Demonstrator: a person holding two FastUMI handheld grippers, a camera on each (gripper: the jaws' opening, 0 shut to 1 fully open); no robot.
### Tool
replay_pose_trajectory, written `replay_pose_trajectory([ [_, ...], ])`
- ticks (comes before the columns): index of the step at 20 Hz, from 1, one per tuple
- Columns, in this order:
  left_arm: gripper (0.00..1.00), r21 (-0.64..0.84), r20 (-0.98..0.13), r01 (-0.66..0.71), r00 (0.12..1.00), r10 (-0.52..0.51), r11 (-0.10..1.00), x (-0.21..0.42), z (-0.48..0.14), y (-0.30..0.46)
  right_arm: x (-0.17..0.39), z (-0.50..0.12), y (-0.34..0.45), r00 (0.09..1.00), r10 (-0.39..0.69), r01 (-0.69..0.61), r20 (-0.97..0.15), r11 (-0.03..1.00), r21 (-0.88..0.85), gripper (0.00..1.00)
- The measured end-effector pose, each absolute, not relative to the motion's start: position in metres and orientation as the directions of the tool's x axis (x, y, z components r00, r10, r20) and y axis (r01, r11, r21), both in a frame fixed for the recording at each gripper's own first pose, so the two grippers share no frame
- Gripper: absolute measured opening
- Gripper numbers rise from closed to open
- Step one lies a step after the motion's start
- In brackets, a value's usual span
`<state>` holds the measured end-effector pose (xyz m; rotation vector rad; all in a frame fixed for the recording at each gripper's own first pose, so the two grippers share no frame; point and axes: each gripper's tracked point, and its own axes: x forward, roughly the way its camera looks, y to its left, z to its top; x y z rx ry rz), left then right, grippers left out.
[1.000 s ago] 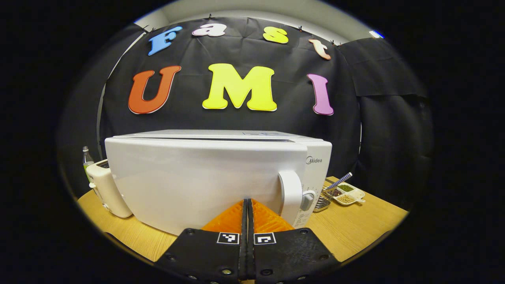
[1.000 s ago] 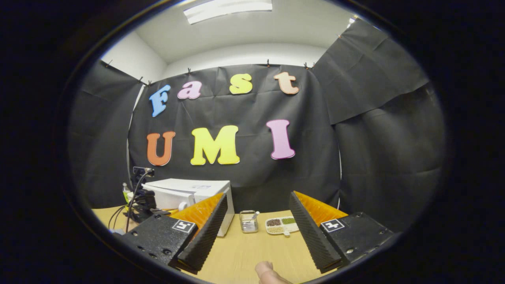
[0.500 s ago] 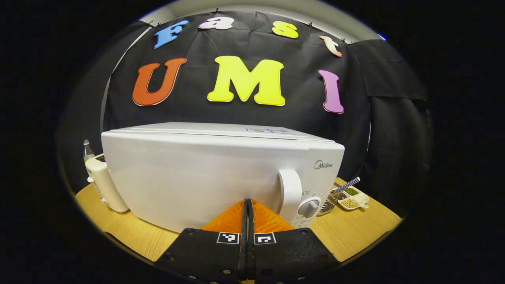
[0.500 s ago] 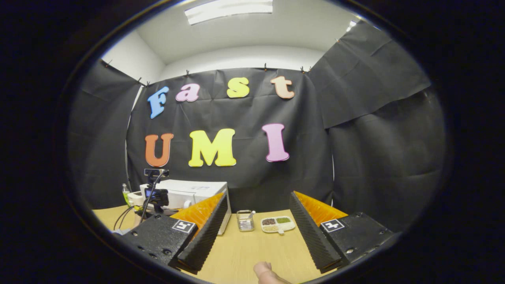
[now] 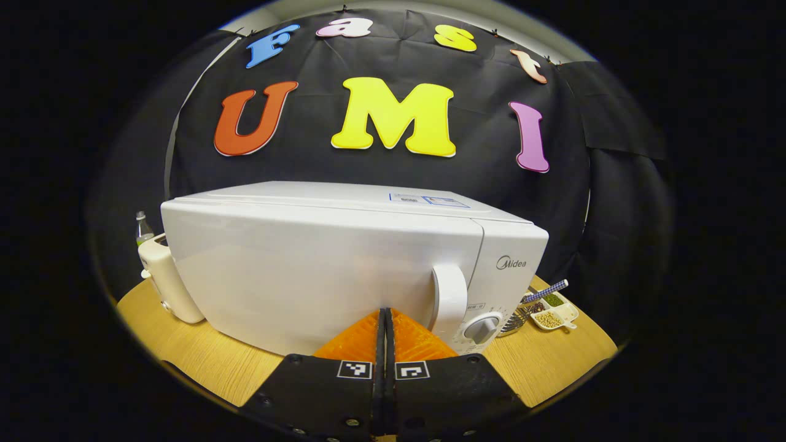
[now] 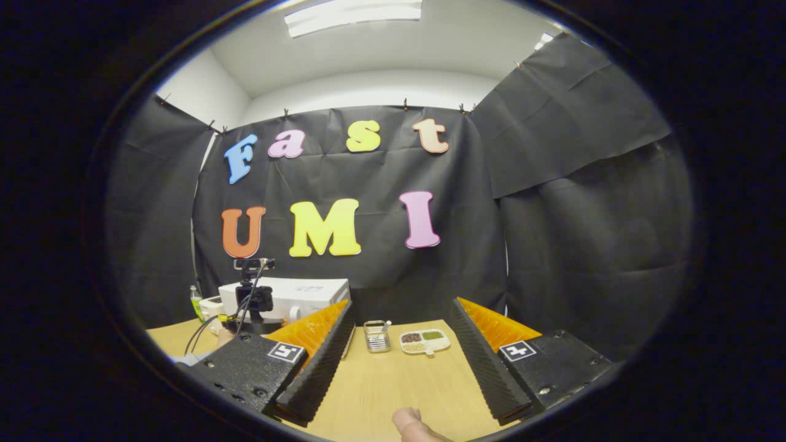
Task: Open the microwave oven with the left hand, put the food in, and close the microwave oven.
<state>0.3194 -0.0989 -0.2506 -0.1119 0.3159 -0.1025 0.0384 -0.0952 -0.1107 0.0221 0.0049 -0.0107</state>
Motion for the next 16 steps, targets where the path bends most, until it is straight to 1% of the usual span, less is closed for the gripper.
replay_pose_trajectory([
  [1, 0.0, -0.137, -0.3, 0.093, 0.945, -0.131, 0.986, 0.312, -0.248, -0.103, 0.035, -0.109, -0.095, 1.0, -0.012, 0.012, -0.004, 1.0, 0.025, 1.0],
  [2, 0.0, -0.133, -0.292, 0.096, 0.947, -0.131, 0.987, 0.304, -0.244, -0.103, 0.033, -0.109, -0.095, 1.0, -0.012, 0.013, -0.006, 1.0, 0.029, 0.91],
  [3, 0.0, -0.114, -0.285, 0.095, 0.95, -0.124, 0.989, 0.294, -0.238, -0.1, 0.031, -0.109, -0.095, 1.0, -0.012, 0.012, -0.008, 0.999, 0.033, 1.0],
  [6, 0.0, -0.101, -0.258, 0.081, 0.96, -0.105, 0.992, 0.258, -0.212, -0.09, 0.026, -0.112, -0.094, 1.0, -0.011, 0.012, -0.024, 0.999, 0.05, 1.0],
  [7, 0.12, -0.112, -0.25, 0.058, 0.965, -0.084, 0.992, 0.243, -0.203, -0.082, 0.025, -0.112, -0.094, 1.0, -0.007, 0.009, -0.028, 0.999, 0.053, 1.0],
  [8, 0.48, -0.133, -0.251, 0.07, 0.963, -0.102, 0.989, 0.229, -0.197, -0.083, 0.024, -0.112, -0.094, 1.0, -0.009, 0.011, -0.027, 0.998, 0.057, 1.0],
  [9, 0.63, -0.134, -0.239, 0.066, 0.966, -0.096, 0.989, 0.212, -0.186, -0.08, 0.022, -0.11, -0.095, 1.0, -0.014, 0.016, -0.026, 0.998, 0.062, 0.92],
  [10, 0.86, -0.125, -0.227, 0.064, 0.97, -0.092, 0.99, 0.196, -0.173, -0.076, 0.02, -0.11, -0.095, 0.999, -0.017, 0.019, -0.027, 0.998, 0.061, 1.0],
  [11, 0.96, -0.101, -0.207, 0.054, 0.975, -0.075, 0.993, 0.18, -0.16, -0.068, 0.018, -0.11, -0.093, 0.999, -0.019, 0.02, -0.026, 0.998, 0.059, 0.91],
  [12, 0.95, -0.078, -0.186, 0.039, 0.981, -0.053, 0.996, 0.165, -0.149, -0.059, 0.015, -0.109, -0.091, 0.999, -0.019, 0.021, -0.028, 0.998, 0.058, 0.91],
  [13, 0.94, -0.06, -0.173, 0.035, 0.984, -0.044, 0.998, 0.149, -0.139, -0.054, 0.012, -0.108, -0.089, 0.999, -0.018, 0.019, -0.028, 0.998, 0.062, 1.0],
  [14, 0.93, -0.053, -0.157, 0.035, 0.987, -0.042, 0.998, 0.13, -0.129, -0.051, 0.007, -0.107, -0.085, 0.999, -0.012, 0.014, -0.029, 0.998, 0.064, 0.91],
  [15, 0.93, -0.061, -0.152, 0.034, 0.987, -0.043, 0.998, 0.111, -0.121, -0.048, 0.002, -0.105, -0.08, 1.0, -0.007, 0.009, -0.027, 0.998, 0.065, 1.0],
  [16, 0.94, -0.064, -0.145, 0.034, 0.988, -0.043, 0.997, 0.091, -0.113, -0.045, -0.004, -0.104, -0.076, 1.0, -0.004, 0.006, -0.029, 0.998, 0.065, 1.0],
])
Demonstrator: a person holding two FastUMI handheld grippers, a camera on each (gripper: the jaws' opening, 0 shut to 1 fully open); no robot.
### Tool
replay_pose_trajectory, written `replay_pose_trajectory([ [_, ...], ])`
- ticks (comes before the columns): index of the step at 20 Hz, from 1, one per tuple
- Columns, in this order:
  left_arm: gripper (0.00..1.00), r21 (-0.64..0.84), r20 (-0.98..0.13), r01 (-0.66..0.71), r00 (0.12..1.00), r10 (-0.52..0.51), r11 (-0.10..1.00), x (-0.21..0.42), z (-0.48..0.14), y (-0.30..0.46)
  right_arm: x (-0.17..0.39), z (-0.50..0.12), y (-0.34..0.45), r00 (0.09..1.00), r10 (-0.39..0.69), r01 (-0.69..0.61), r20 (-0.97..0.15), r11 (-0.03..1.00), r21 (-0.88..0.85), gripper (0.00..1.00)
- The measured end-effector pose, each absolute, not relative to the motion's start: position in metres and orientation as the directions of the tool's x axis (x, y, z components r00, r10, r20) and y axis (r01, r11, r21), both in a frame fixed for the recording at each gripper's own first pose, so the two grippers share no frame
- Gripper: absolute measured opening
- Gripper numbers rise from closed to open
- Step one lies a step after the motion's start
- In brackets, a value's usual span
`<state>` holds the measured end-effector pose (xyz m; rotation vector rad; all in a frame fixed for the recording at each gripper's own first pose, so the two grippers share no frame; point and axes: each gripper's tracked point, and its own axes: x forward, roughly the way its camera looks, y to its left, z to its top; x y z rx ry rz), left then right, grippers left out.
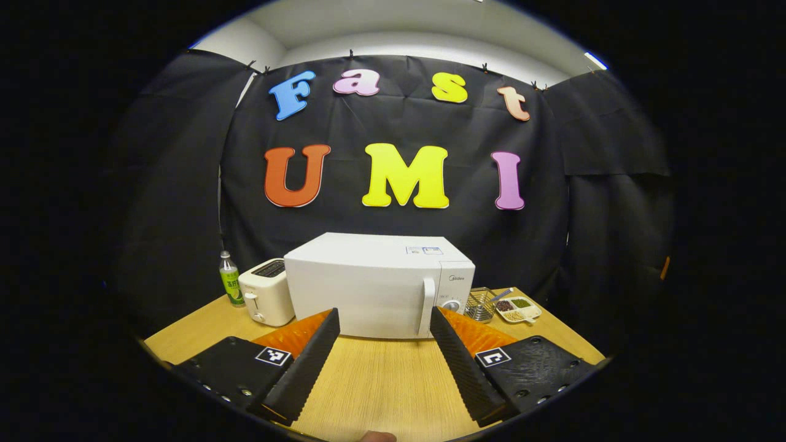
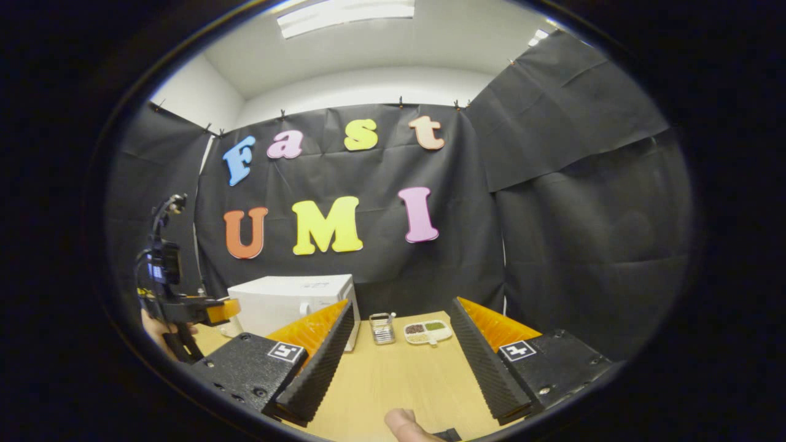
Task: Open the microwave oven with the left hand, put the food in, and close the microwave oven.
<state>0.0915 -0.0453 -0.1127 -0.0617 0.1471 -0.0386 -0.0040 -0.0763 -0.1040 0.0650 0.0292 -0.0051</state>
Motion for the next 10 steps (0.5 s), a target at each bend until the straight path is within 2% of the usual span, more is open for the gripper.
replay_pose_trajectory([
  [1, 0.94, -0.064, -0.131, 0.036, 0.99, -0.044, 0.997, 0.072, -0.104, -0.042, -0.01, -0.101, -0.073, 1.0, 0.0, 0.002, -0.027, 0.998, 0.068, 0.92],
  [2, 0.94, -0.064, -0.112, 0.03, 0.993, -0.037, 0.998, 0.052, -0.094, -0.037, -0.018, -0.099, -0.067, 1.0, 0.004, -0.002, -0.027, 0.998, 0.068, 0.91],
  [3, 0.93, -0.067, -0.093, 0.038, 0.995, -0.045, 0.997, 0.034, -0.086, -0.035, -0.024, -0.096, -0.061, 1.0, 0.013, -0.011, -0.025, 0.998, 0.066, 1.0],
  [4, 0.93, -0.073, -0.08, 0.056, 0.995, -0.062, 0.996, 0.017, -0.08, -0.037, -0.031, -0.092, -0.053, 0.999, 0.025, -0.024, -0.021, 0.998, 0.058, 0.91],
  [5, 0.94, -0.08, -0.061, 0.077, 0.995, -0.082, 0.994, 0.001, -0.075, -0.039, -0.037, -0.089, -0.047, 0.999, 0.035, -0.034, -0.016, 0.998, 0.048, 0.91],
  [6, 0.94, -0.082, -0.047, 0.09, 0.994, -0.094, 0.993, -0.013, -0.071, -0.039, -0.042, -0.085, -0.043, 0.999, 0.038, -0.038, -0.008, 0.999, 0.039, 1.0],
  [7, 0.93, -0.078, -0.041, 0.1, 0.994, -0.103, 0.992, -0.027, -0.071, -0.037, -0.046, -0.083, -0.038, 0.999, 0.041, -0.041, 0.002, 0.999, 0.028, 0.91],
  [8, 0.93, -0.068, -0.046, 0.101, 0.993, -0.104, 0.993, -0.041, -0.076, -0.035, -0.051, -0.081, -0.034, 0.999, 0.043, -0.043, 0.007, 0.999, 0.015, 0.91],
  [9, 0.93, -0.053, -0.043, 0.087, 0.995, -0.089, 0.995, -0.053, -0.079, -0.031, -0.056, -0.079, -0.029, 0.999, 0.05, -0.05, 0.016, 0.999, 0.009, 1.0],
  [10, 0.93, -0.034, -0.034, 0.073, 0.997, -0.074, 0.997, -0.063, -0.08, -0.027, -0.06, -0.077, -0.025, 0.998, 0.057, -0.057, 0.025, 0.998, 0.01, 0.91],
])
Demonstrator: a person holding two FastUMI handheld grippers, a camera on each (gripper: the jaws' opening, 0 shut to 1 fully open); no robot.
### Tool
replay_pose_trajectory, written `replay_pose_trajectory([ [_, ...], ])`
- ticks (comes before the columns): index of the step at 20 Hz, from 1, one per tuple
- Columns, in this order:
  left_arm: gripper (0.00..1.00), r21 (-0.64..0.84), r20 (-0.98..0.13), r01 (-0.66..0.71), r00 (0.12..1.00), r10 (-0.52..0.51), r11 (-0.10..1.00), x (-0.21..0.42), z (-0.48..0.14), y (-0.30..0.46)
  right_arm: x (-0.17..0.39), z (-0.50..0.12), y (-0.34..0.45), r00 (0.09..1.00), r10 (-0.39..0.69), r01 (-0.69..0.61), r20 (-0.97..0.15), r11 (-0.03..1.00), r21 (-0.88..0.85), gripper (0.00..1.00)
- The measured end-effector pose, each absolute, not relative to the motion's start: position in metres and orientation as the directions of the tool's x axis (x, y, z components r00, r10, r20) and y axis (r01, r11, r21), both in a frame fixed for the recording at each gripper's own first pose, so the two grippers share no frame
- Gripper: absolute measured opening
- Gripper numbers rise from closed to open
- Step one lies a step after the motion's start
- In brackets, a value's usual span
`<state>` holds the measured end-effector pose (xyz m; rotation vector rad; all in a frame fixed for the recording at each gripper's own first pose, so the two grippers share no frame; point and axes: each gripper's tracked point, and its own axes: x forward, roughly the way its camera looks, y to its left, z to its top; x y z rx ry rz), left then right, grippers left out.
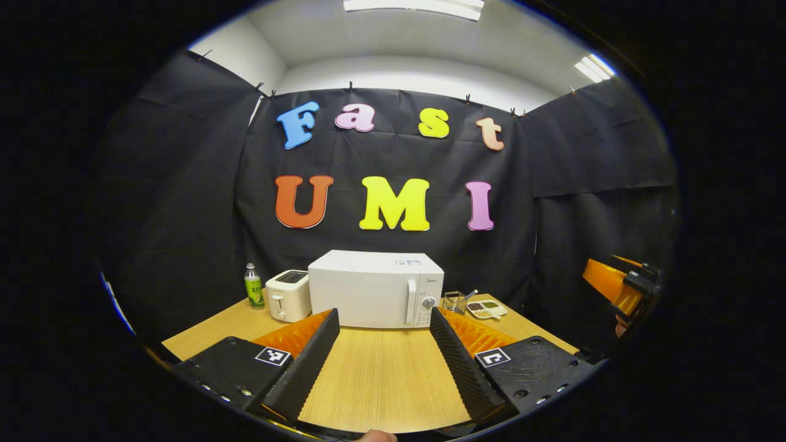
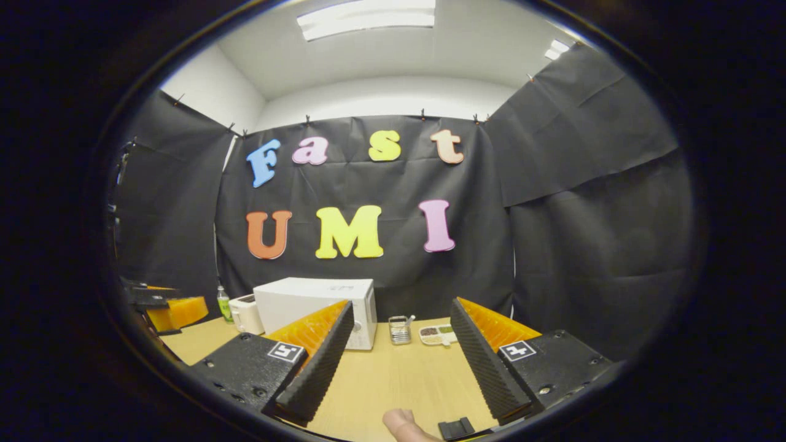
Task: Open the microwave oven with the left hand, put the food in, and close the microwave oven.
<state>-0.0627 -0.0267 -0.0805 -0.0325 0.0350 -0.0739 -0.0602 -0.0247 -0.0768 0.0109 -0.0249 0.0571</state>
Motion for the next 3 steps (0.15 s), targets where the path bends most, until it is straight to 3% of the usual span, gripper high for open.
replay_pose_trajectory([
  [1, 0.93, -0.015, -0.03, 0.057, 0.998, -0.057, 0.998, -0.07, -0.084, -0.022, -0.063, -0.076, -0.02, 0.997, 0.066, -0.067, 0.031, 0.998, 0.011, 0.91],
  [2, 0.93, 0.001, -0.021, 0.04, 0.999, -0.04, 0.999, -0.077, -0.087, -0.018, -0.066, -0.079, -0.016, 0.997, 0.074, -0.075, 0.031, 0.997, 0.011, 1.0],
  [3, 0.93, 0.007, -0.01, 0.031, 0.999, -0.031, 1.0, -0.081, -0.087, -0.016, -0.069, -0.081, -0.013, 0.996, 0.085, -0.085, 0.033, 0.996, 0.013, 1.0],
])
